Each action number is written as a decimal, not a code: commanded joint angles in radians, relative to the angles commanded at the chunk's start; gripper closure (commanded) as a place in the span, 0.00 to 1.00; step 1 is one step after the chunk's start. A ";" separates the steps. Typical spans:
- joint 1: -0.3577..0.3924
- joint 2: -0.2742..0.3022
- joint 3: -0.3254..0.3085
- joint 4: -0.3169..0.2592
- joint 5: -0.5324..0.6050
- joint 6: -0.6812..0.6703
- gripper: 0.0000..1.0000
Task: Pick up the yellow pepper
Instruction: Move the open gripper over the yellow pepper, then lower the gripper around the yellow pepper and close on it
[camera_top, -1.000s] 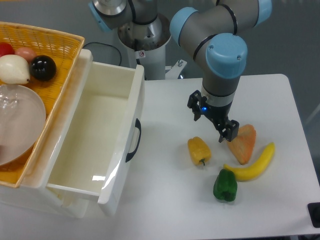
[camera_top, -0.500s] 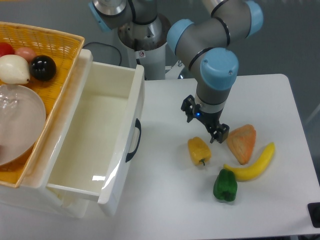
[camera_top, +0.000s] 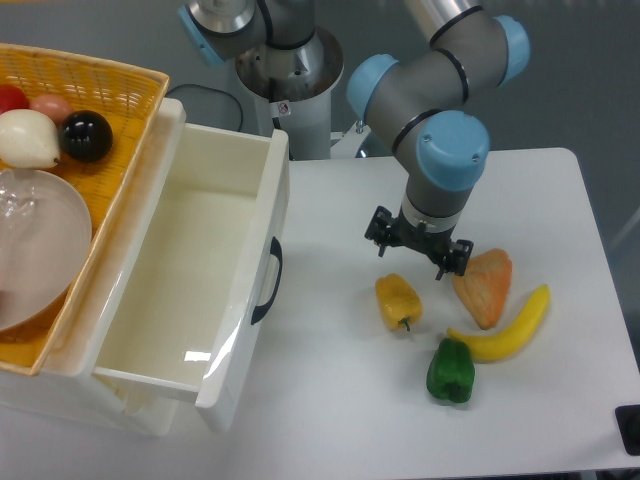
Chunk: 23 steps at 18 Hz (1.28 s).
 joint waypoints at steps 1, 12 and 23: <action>0.000 -0.003 0.000 0.011 -0.003 -0.042 0.00; -0.044 -0.090 -0.021 0.081 0.005 -0.099 0.00; -0.028 -0.146 -0.011 0.110 0.014 -0.100 0.00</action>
